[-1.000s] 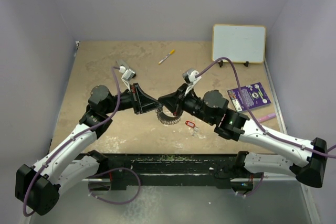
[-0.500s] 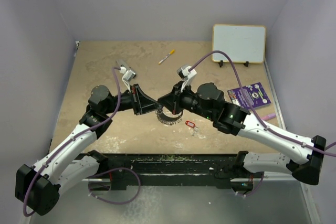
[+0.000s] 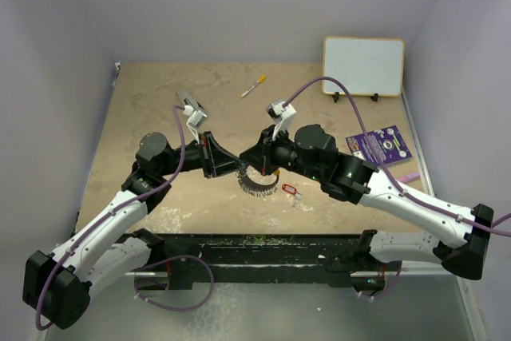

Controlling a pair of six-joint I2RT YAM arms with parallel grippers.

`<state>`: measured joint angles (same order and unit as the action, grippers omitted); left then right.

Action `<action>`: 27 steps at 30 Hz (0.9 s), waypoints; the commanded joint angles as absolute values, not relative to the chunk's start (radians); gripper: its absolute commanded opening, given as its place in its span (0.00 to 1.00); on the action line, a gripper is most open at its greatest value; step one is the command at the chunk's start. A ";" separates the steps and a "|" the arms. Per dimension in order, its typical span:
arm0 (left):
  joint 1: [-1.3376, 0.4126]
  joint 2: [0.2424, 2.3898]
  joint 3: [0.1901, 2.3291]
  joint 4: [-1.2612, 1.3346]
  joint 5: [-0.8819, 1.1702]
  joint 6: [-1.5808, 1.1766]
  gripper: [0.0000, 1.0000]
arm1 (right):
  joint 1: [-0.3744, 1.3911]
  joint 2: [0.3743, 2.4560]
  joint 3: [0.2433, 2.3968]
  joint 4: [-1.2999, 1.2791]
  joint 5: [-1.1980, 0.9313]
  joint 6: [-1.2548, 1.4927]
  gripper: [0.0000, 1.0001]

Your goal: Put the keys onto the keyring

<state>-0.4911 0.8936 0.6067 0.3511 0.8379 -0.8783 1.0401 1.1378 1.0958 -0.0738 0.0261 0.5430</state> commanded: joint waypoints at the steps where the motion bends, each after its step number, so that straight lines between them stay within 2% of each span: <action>1: -0.499 0.881 0.623 0.454 0.827 -0.874 0.04 | 1.059 1.137 1.106 -0.011 -0.048 0.585 0.00; 15: -0.498 0.880 0.611 0.458 0.820 -0.863 0.04 | 1.058 1.058 1.051 0.073 0.025 0.585 0.00; 17: -0.499 0.879 0.608 0.456 0.819 -0.858 0.04 | 1.058 1.044 1.046 0.080 0.054 0.586 0.16; 20: -0.499 0.879 0.604 0.456 0.812 -0.851 0.04 | 1.059 1.004 1.018 0.127 0.069 0.589 0.20; 24: -0.499 0.877 0.600 0.461 0.812 -0.842 0.04 | 1.059 0.983 1.015 0.133 0.085 0.599 0.33; 27: -0.498 0.872 0.598 0.464 0.811 -0.831 0.04 | 1.057 0.940 0.964 0.132 0.129 0.618 0.35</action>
<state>-0.4946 0.8913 0.6018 0.4030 0.8246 -0.8669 1.0538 0.9977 1.0069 0.0681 0.0647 0.5896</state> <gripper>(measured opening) 0.040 0.334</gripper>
